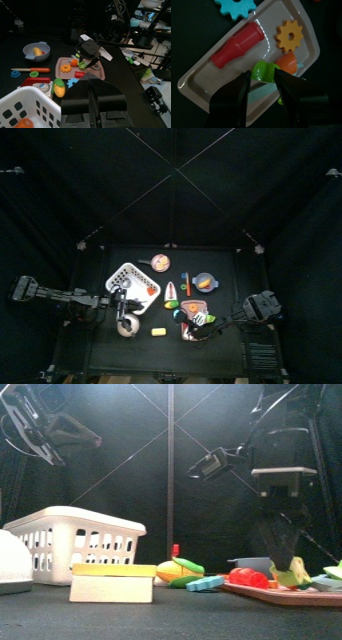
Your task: Grab squash bottom
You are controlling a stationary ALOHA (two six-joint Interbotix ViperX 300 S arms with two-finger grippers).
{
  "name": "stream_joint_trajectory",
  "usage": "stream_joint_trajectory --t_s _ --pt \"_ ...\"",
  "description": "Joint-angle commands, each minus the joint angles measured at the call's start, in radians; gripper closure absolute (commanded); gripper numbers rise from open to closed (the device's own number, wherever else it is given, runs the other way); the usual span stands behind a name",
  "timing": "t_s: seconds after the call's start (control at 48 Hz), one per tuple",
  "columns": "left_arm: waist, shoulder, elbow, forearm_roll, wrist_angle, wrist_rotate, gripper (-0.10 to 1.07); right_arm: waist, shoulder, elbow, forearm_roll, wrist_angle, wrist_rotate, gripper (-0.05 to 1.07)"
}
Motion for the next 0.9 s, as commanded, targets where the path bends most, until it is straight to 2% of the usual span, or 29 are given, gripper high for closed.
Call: stream_joint_trajectory --t_s 0.0,0.271,0.542,0.875 --pt "0.002 0.0 -0.012 0.0 -0.005 0.0 0.67 0.002 -0.074 -0.018 -0.038 -0.002 0.002 0.4" --pt "0.002 0.0 -0.012 0.0 -0.005 0.002 0.67 0.002 -0.144 0.008 -0.101 -0.067 0.008 0.4" --pt "0.003 0.002 -0.008 0.002 -0.005 0.0 0.67 -0.002 -0.164 0.052 -0.158 -0.222 0.009 0.4" --pt "0.003 0.002 0.0 -0.017 -0.005 0.0 0.67 -0.005 -0.193 0.071 -0.201 -0.275 0.009 0.4"
